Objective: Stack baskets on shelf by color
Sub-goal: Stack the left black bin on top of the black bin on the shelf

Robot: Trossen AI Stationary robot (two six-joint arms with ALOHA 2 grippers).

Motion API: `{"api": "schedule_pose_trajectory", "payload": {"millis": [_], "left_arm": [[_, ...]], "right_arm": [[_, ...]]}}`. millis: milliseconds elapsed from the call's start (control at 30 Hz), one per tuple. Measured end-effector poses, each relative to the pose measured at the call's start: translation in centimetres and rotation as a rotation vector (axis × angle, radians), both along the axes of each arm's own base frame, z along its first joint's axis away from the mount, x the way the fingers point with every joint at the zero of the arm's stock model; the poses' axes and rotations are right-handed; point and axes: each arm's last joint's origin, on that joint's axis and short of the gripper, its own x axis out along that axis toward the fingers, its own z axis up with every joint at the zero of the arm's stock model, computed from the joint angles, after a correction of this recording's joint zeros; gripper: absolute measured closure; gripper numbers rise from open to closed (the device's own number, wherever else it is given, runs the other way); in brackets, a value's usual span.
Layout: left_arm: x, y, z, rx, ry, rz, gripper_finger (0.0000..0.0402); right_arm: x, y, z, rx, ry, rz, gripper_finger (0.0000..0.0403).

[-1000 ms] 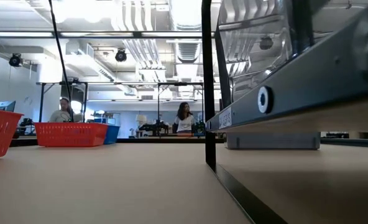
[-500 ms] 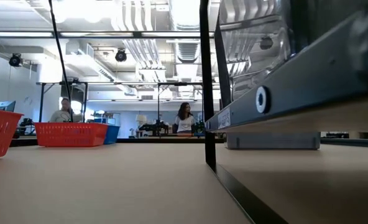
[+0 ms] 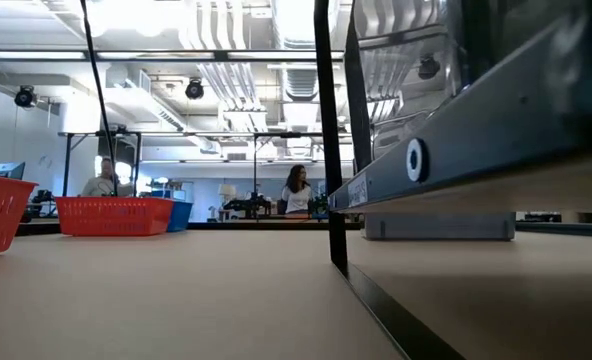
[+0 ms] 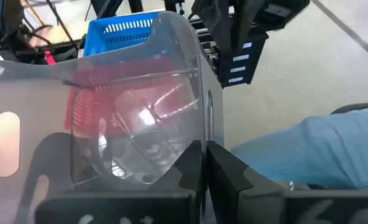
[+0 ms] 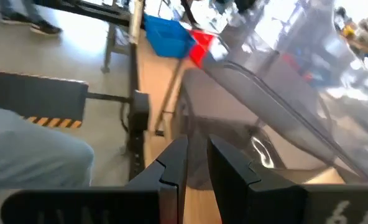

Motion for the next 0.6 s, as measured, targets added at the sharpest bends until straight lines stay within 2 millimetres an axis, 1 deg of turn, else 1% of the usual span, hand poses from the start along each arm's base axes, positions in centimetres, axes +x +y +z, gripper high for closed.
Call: {"api": "schedule_pose_trajectory", "payload": {"millis": [100,167,267,367,467,600], "left_arm": [[0.1,0.1,0.0,-0.006,0.001,0.006,0.0396],[0.1,0.1,0.0,-0.005,0.001,0.008,0.0383],[0.1,0.2,0.0,-0.005,0.001,0.008,0.0354],[0.1,0.2,0.0,-0.005,0.001,0.008,0.0319],[0.1,0.1,0.7,-0.013,-0.015,-0.009,0.0286],[-0.2,0.1,2.5,-0.002,-0.065,-0.059,0.0257]], "right_arm": [[0.9,-0.9,0.1,0.032,0.063,-0.062,0.0349],[1.5,-1.5,0.1,0.028,0.093,-0.095,0.0349],[2.1,-1.9,0.1,0.019,0.121,-0.123,0.0349],[2.1,-2.2,0.4,0.012,0.123,-0.13,0.0349],[1.9,-2.5,1.0,0.028,0.117,-0.138,0.035],[1.8,-2.8,1.9,0.05,0.137,-0.139,0.0361]]}}
